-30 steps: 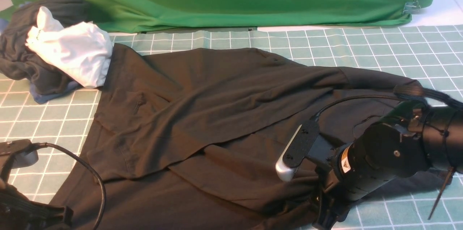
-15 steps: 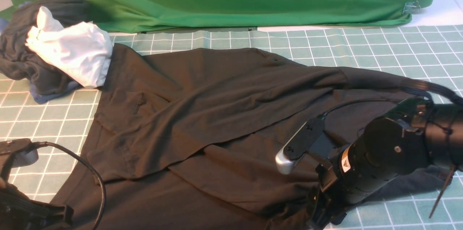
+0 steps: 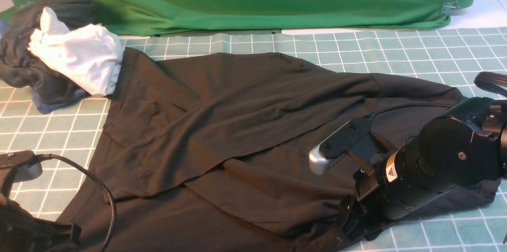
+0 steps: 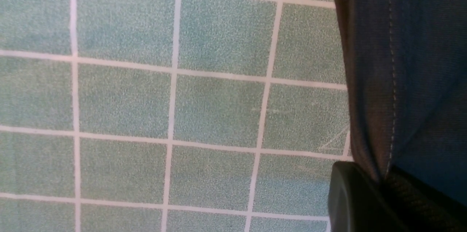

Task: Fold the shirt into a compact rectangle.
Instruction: 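Grasp the near edge of the shirt at its hem and shoulder corners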

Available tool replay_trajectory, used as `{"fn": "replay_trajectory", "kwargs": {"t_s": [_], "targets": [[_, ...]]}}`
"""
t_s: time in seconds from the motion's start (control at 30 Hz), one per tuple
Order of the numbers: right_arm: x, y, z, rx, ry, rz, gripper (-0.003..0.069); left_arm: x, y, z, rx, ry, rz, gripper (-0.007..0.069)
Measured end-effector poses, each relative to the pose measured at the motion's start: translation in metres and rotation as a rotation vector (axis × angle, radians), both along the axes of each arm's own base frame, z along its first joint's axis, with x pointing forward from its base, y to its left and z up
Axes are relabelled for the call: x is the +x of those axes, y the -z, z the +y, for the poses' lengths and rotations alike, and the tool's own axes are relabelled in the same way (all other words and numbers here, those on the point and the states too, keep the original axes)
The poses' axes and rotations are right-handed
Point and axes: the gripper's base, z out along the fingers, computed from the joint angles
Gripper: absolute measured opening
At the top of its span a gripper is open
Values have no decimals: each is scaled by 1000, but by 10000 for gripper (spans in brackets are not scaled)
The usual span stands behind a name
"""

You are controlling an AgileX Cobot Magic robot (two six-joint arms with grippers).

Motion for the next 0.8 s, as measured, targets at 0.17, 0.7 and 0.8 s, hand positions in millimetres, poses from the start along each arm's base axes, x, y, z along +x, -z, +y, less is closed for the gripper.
{"fn": "replay_trajectory", "kwargs": {"t_s": [0.17, 0.7, 0.8], "targets": [[3, 14, 3, -21, 22, 36, 279, 0, 0, 0, -5, -3, -1, 6], [37, 31, -20, -2, 191, 7, 276, 0, 0, -1, -12, -6, -1, 6], [39, 31, -23, -1, 202, 3, 276, 0, 0, -1, -13, -5, -1, 6]]}}
